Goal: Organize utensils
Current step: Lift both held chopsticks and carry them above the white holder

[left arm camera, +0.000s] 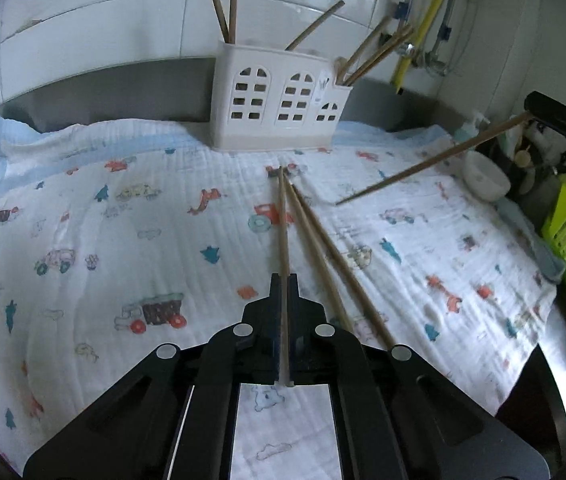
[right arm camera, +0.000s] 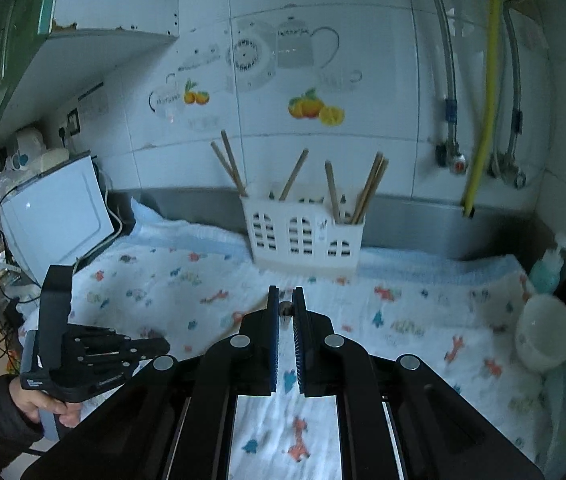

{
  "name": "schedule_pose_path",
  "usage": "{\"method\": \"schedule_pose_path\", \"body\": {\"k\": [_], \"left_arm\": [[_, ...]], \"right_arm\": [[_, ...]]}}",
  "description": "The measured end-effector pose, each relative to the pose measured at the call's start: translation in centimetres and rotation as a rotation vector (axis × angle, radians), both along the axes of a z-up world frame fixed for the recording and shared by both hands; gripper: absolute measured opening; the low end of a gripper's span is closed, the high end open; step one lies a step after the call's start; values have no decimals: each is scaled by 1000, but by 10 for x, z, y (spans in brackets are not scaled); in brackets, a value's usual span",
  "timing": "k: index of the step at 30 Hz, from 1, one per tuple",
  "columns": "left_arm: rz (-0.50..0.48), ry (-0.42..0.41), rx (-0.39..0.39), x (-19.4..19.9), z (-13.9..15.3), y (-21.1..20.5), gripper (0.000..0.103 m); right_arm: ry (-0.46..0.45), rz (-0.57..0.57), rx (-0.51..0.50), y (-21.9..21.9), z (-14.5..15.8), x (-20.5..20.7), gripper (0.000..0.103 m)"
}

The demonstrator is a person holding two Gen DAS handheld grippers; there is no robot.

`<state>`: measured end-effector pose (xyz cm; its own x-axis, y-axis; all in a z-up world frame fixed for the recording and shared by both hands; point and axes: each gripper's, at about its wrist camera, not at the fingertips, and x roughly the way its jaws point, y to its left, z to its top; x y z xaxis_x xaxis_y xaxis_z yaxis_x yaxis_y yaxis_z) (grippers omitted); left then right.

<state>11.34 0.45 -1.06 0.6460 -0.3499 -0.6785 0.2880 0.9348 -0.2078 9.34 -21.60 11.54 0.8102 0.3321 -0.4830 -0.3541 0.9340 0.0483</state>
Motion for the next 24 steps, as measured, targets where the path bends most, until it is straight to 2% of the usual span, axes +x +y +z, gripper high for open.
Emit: {"method": "schedule_pose_path", "body": {"k": [3,5,7,9,11,14,17,24], "left_arm": [[-26,48,3,-1,-8,-1,2],[-34,64,33,-5,-18,-5,8],[-37,89,43,-7,-28,-7,24],[-34,107,60,-8,-38,-9,27],[-39,116,66,-8,-45,-11,27],[-31,83,130,-11,-47,-18,22],[-22,57,199,-11,-46,-24,7],[4,23,76,-9,-19,-5,5]], "right_arm": [[-12,1,-20,1,5,2,7],[-16,2,-25,1,6,1,7],[-16,3,-26,1,6,1,7],[-15,5,-28,1,6,1,7],[-14,6,-32,1,6,1,7],[-14,10,-34,3,6,0,7],[-18,12,-32,3,7,-1,7],[-43,21,-42,5,19,-2,7]]}}
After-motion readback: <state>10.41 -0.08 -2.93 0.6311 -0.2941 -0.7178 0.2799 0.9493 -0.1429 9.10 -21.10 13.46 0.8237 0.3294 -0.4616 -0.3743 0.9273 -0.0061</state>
